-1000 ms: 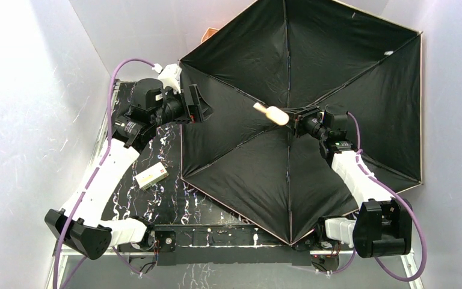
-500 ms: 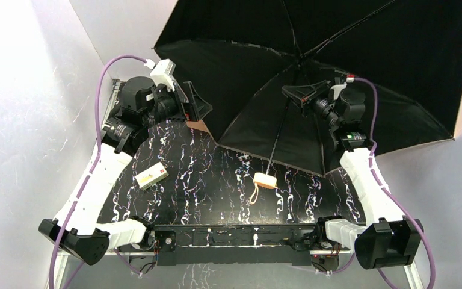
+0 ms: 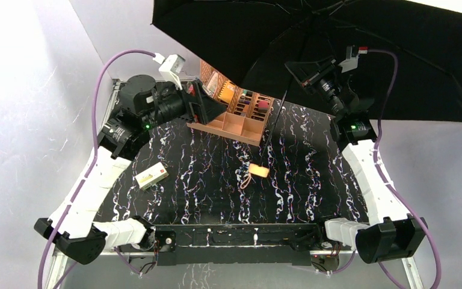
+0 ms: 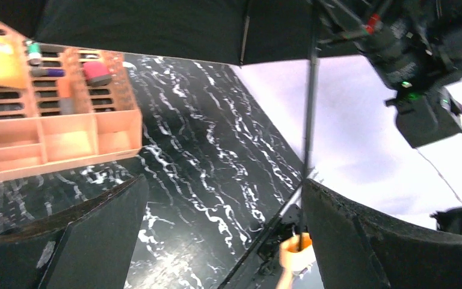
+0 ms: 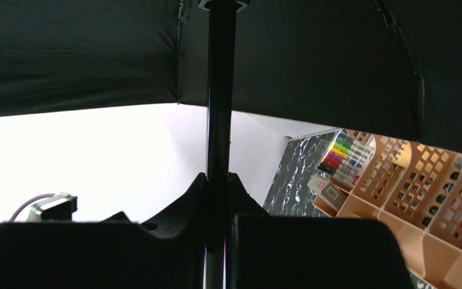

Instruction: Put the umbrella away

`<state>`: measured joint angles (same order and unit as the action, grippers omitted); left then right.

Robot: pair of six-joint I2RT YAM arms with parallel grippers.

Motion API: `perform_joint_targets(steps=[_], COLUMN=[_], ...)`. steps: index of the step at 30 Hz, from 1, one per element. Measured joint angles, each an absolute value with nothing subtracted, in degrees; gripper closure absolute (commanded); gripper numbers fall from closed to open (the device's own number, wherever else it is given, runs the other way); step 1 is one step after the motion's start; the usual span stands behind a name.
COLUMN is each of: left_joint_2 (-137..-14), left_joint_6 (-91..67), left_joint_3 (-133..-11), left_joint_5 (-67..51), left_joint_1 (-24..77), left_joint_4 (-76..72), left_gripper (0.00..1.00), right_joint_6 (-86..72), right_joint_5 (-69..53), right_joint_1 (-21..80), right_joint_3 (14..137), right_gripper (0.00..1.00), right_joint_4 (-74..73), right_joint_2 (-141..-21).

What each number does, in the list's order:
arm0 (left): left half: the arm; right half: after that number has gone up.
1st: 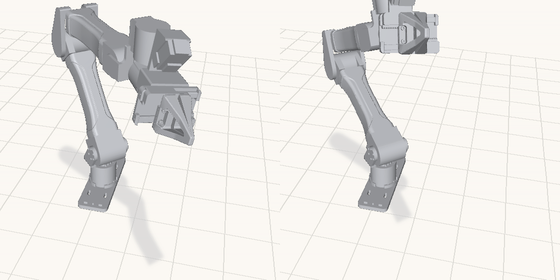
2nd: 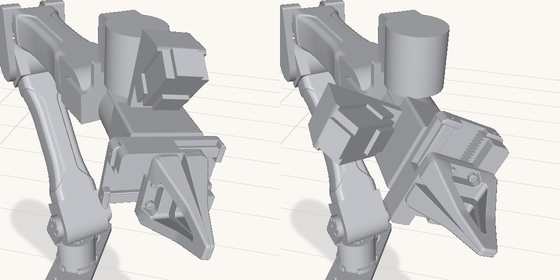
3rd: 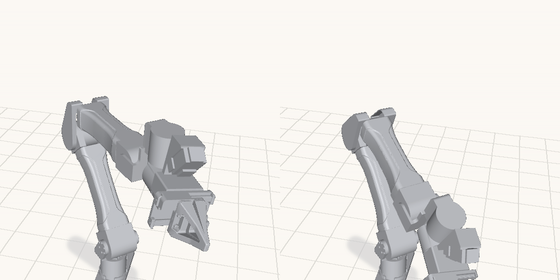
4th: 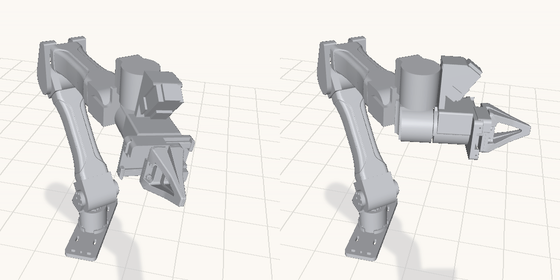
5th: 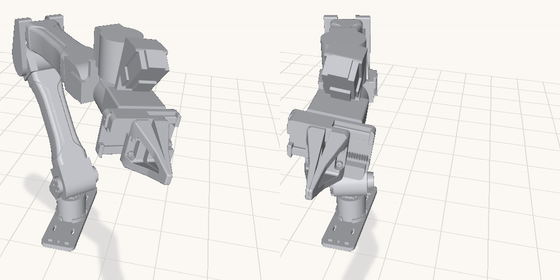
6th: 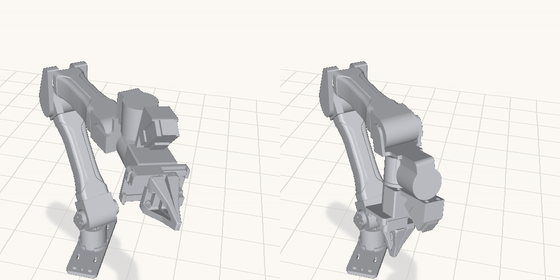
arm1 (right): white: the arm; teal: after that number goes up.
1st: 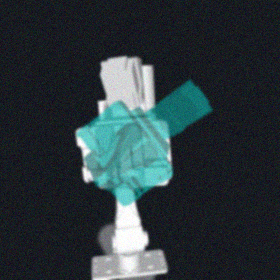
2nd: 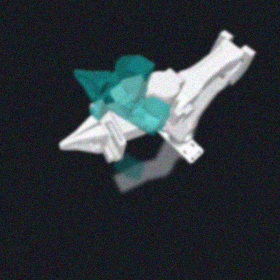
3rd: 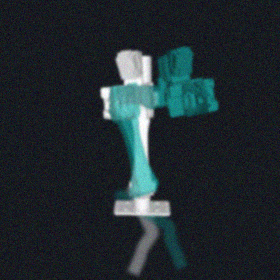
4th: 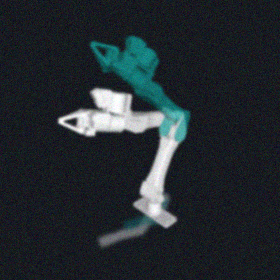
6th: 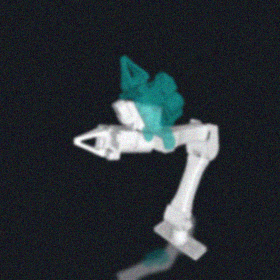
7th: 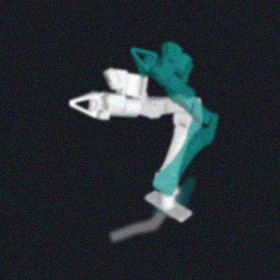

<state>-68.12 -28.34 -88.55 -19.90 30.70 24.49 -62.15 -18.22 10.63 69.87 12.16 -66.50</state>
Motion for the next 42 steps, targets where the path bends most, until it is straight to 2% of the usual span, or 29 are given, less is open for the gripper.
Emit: perform_joint_targets(steps=[10, 17, 23, 33, 42], left_joint_2=[-72.4, -75.0, -74.8, -69.5, -65.1], left_joint_6=[-26.9, -25.3, -25.3, -28.8, -31.5], left_joint_3=[-86.8, -82.3, -76.5, -65.5, -62.7], left_joint_5=[-13.1, -10.6, -10.0, -14.3, -23.2], left_joint_1=[47.8, 48.2, 48.2, 48.2, 48.2], left_joint_4=[13.5, 6.6, 3.7, -2.6, -13.3], left_gripper=[0.02, 0.09, 0.25, 0.25, 0.25], right_joint_6=[-55.6, -54.6, -55.2, -58.2, -61.8], right_joint_5=[-12.5, -11.7, -11.7, -14.7, -22.5], right_joint_1=[23.4, 28.9, 30.7, 30.9, 30.9], right_joint_3=[74.6, 74.6, 74.5, 72.4, 72.3], right_gripper=[1.00, 1.00, 1.00, 1.00, 1.00], right_joint_4=[15.7, 19.0, 22.0, 33.2, 43.7], right_joint_2=[-72.4, -74.0, -74.3, -75.0, -76.1])
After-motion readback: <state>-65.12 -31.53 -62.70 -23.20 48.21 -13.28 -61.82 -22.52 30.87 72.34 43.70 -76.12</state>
